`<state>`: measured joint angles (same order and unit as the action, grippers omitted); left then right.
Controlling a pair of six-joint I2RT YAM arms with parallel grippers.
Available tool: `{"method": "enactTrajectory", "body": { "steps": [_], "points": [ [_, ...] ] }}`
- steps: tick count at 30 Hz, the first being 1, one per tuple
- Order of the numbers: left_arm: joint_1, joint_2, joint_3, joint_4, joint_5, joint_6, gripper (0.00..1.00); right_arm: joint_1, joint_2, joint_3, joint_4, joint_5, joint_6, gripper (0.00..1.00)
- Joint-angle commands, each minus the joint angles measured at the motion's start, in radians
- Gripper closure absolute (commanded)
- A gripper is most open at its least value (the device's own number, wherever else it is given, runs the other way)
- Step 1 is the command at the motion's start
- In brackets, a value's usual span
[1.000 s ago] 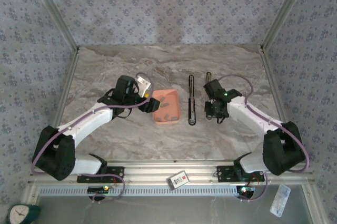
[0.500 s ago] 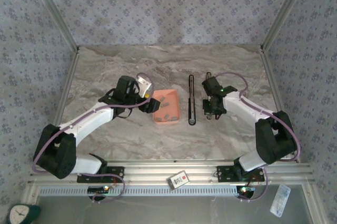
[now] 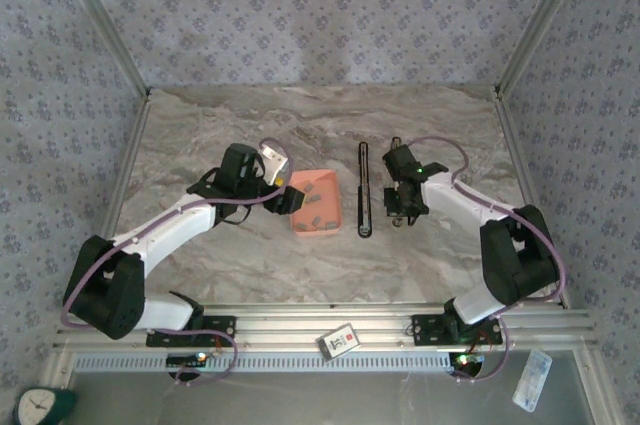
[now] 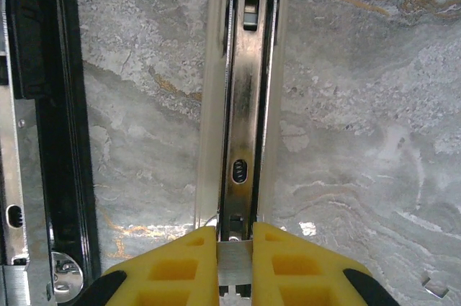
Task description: Load the staples into the stapler
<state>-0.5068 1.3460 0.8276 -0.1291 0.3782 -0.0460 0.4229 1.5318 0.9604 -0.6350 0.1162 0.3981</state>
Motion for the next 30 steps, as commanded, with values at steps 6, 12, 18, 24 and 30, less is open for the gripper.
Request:
{"method": "enactTrajectory", "body": {
  "steps": [6,12,18,24,30],
  "points": [
    [-0.007,0.005,0.018,0.011,0.022,-0.002,0.18,-0.006,0.019,0.018,-0.004,0.014,-0.018,0.85],
    [-0.007,0.006,0.018,0.010,0.022,-0.002,0.18,-0.003,0.022,0.017,-0.004,0.036,-0.018,0.85],
    [-0.006,0.007,0.019,0.011,0.023,-0.002,0.18,0.003,0.028,0.015,-0.005,0.042,-0.020,0.85],
    [-0.007,0.007,0.021,0.010,0.024,-0.003,0.18,0.010,0.031,0.015,-0.010,0.045,-0.018,0.85],
    [-0.008,0.007,0.020,0.009,0.024,-0.003,0.18,0.015,0.028,0.015,-0.016,0.044,-0.015,0.85]
  ]
}}
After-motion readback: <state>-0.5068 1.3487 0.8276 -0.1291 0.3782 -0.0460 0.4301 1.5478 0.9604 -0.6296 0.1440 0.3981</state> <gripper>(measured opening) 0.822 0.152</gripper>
